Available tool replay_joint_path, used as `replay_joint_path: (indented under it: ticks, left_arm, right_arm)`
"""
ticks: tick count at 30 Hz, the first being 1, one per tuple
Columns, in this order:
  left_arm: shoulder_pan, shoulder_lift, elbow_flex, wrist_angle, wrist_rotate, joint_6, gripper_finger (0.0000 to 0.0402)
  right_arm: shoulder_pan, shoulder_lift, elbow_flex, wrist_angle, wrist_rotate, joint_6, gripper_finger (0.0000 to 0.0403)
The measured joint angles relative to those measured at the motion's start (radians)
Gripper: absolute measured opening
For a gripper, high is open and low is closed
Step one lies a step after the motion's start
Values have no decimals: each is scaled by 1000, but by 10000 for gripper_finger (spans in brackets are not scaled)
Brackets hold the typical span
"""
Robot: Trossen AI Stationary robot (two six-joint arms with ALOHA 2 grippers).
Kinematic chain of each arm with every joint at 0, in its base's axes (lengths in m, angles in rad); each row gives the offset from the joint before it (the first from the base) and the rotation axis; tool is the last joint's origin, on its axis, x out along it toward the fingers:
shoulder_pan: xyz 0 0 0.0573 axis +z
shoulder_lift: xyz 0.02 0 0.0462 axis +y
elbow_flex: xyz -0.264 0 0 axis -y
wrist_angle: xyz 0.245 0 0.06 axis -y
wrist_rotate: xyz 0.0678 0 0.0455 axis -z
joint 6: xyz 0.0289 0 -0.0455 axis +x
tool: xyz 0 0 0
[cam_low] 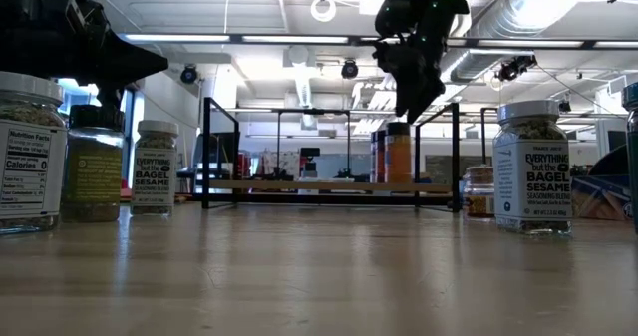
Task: Shelf spices
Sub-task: Put the right black seasoning bottle aligned with the other black seasoning bottles, then put the black seasoning bottle on the shelf aligned with the other black seasoning bottles
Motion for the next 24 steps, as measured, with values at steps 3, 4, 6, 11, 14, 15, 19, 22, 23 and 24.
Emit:
replay_joint_path:
  ticks: [3,4,6,11,14,15,19,22,23,24]
  left_arm:
    - [0,0,0,0,0,0,1]
    - [0,0,0,0,0,0,1]
    - [0,0,0,-1,0,0,1]
    - [0,0,0,-2,0,0,1]
    - [0,0,0,-2,0,0,1]
    - [0,0,0,-2,0,0,1]
    - [0,0,0,-3,0,0,1]
    - [0,0,0,-3,0,1,1]
    - [0,0,0,-2,0,1,1]
    - [0,0,0,-2,0,0,1]
  right_arm:
    - [0,0,0,15,-9,7,259]
    - [0,1,0,19,-14,7,259]
    - [0,1,0,22,-26,7,259]
    - [0,1,31,-6,-27,7,259]
    - [2,1,105,-76,-38,7,259]
    - [6,1,136,-109,-52,6,259]
    - [69,-53,231,-200,-109,-49,259]
    - [162,-144,226,-194,-137,-111,259]
    - [194,-173,211,-190,-139,-117,259]
    - [225,-201,191,-189,-139,-106,259]
